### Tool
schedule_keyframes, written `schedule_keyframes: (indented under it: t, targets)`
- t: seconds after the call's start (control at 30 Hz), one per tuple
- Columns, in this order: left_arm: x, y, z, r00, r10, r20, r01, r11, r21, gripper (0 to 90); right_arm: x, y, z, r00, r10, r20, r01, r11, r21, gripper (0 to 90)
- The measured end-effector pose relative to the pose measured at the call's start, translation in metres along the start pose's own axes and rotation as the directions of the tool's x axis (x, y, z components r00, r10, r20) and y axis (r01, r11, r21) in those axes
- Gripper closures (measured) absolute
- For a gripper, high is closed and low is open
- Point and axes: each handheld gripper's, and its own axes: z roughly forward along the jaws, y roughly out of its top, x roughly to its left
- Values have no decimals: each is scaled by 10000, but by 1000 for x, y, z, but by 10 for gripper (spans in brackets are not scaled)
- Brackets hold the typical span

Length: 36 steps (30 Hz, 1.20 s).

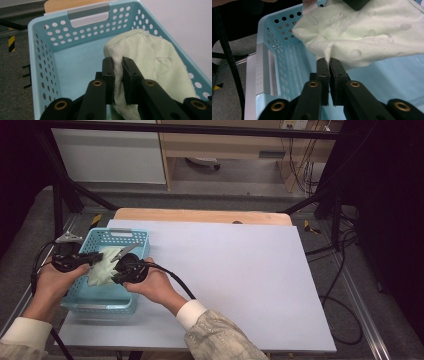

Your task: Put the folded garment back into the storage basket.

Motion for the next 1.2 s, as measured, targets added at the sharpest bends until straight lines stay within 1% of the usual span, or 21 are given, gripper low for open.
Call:
schedule_keyframes:
  t: [0.03,0.07,0.1,0.13,0.17,0.23,0.3,0.33,0.4,0.43,0.5,0.57,0.6,0.63,0.67,0.73,0.83,1.0,1.07,1.13,1.2]
  targets:
    - [0,0,1,9999,-14,-100,13,10000,-58,749,0,0,0,9999,124,-84,-123,9999,56,777]
    - [0,0,2,9995,-82,-294,75,9997,-230,671,0,-1,0,9998,151,-98,-151,9998,86,706]
    - [1,0,3,9991,-119,-397,107,9995,-311,577,1,-1,-2,9999,126,25,-126,9999,100,657]
    - [0,0,4,9987,-121,-494,102,9992,-384,517,3,-2,-4,9998,87,182,-90,9999,141,625]
    - [-2,0,2,9980,-6,-631,-28,9986,-531,483,3,-4,-7,9996,48,270,-52,9999,128,596]
    - [-7,1,0,9981,39,-608,-85,9971,-751,453,4,-7,-16,9992,127,383,-130,9999,69,540]
    - [-15,3,-4,9976,145,-682,-215,9945,-1023,421,5,-11,-26,9976,74,690,-76,10000,30,477]
    - [-20,4,-5,9971,242,-716,-321,9933,-1114,410,5,-13,-31,9965,51,835,-52,10000,15,465]
    - [-29,6,-8,9978,287,-590,-359,9915,-1248,383,6,-17,-46,9949,45,1007,-34,9999,-115,414]
    - [-33,6,-10,9977,296,-615,-378,9897,-1377,369,6,-18,-50,9943,45,1067,-28,9999,-163,387]
    - [-44,8,-13,9958,498,-763,-608,9870,-1487,341,5,-22,-62,9923,63,1238,-30,9996,-268,326]
    - [-53,9,-15,9959,565,-706,-674,9845,-1619,297,4,-27,-75,9896,136,1433,-75,9990,-430,265]
    - [-59,10,-16,9965,560,-622,-658,9836,-1678,278,3,-29,-78,9881,291,1509,-221,9986,-475,222]
    - [-63,10,-16,9960,621,-637,-717,9842,-1619,256,1,-32,-84,9835,437,1754,-348,9980,-534,176]
    - [-68,10,-16,9949,754,-667,-850,9842,-1553,226,-2,-34,-87,9810,555,1857,-461,9975,-543,140]
    - [-78,9,-16,9938,902,-648,-995,9823,-1587,177,-8,-38,-97,9738,906,2084,-783,9947,-662,112]
    - [-91,5,-15,9968,764,-246,-796,9808,-1780,131,-17,-42,-109,9682,1010,2288,-857,9934,-761,100]
    - [-106,-1,-14,9963,857,-65,-854,9796,-1817,104,-30,-46,-126,9618,1220,2452,-998,9899,-1009,78]
    - [-112,-2,-14,9943,1065,-23,-1054,9804,-1661,95,-35,-47,-132,9555,1221,2685,-944,9890,-1136,76]
    - [-118,-5,-14,9935,1134,23,-1113,9784,-1740,90,-40,-49,-138,9488,1302,2879,-941,9863,-1357,72]
    - [-123,-8,-14,9924,1229,95,-1192,9763,-1805,88,-43,-50,-141,9478,1442,2844,-1060,9837,-1455,70]
